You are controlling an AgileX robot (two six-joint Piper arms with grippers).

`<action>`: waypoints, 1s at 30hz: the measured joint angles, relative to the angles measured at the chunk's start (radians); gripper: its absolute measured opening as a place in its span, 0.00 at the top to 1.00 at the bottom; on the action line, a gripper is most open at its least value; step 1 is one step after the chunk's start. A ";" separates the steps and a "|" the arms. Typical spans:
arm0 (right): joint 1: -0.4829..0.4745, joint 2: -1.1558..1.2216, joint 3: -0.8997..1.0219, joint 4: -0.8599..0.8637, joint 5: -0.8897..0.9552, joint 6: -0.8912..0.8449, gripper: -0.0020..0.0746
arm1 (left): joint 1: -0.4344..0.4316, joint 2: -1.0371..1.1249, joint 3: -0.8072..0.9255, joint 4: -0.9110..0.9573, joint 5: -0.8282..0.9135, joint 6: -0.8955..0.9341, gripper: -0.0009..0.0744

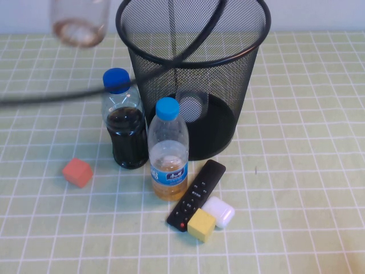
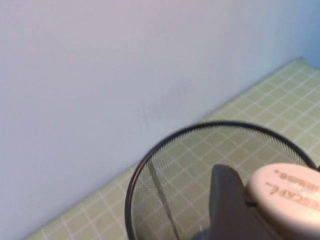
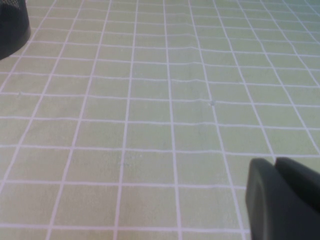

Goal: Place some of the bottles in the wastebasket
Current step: Place the bottle in the trash can

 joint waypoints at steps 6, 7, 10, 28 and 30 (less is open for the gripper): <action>0.000 0.000 0.000 0.000 0.000 0.000 0.98 | 0.000 0.278 -0.334 -0.083 0.004 0.078 0.62; 0.000 0.000 0.000 0.000 0.000 0.000 0.98 | 0.000 0.321 -0.382 -0.090 -0.001 0.086 0.62; 0.000 0.000 0.000 0.000 0.000 0.000 0.98 | 0.000 0.428 -0.484 -0.105 -0.026 0.097 0.62; 0.000 0.000 0.000 0.000 0.000 0.002 0.98 | 0.122 0.755 -0.520 -0.237 -0.148 0.099 0.62; 0.000 -0.002 0.000 0.000 0.000 0.002 0.98 | 0.128 0.770 -0.520 -0.243 -0.144 0.099 0.62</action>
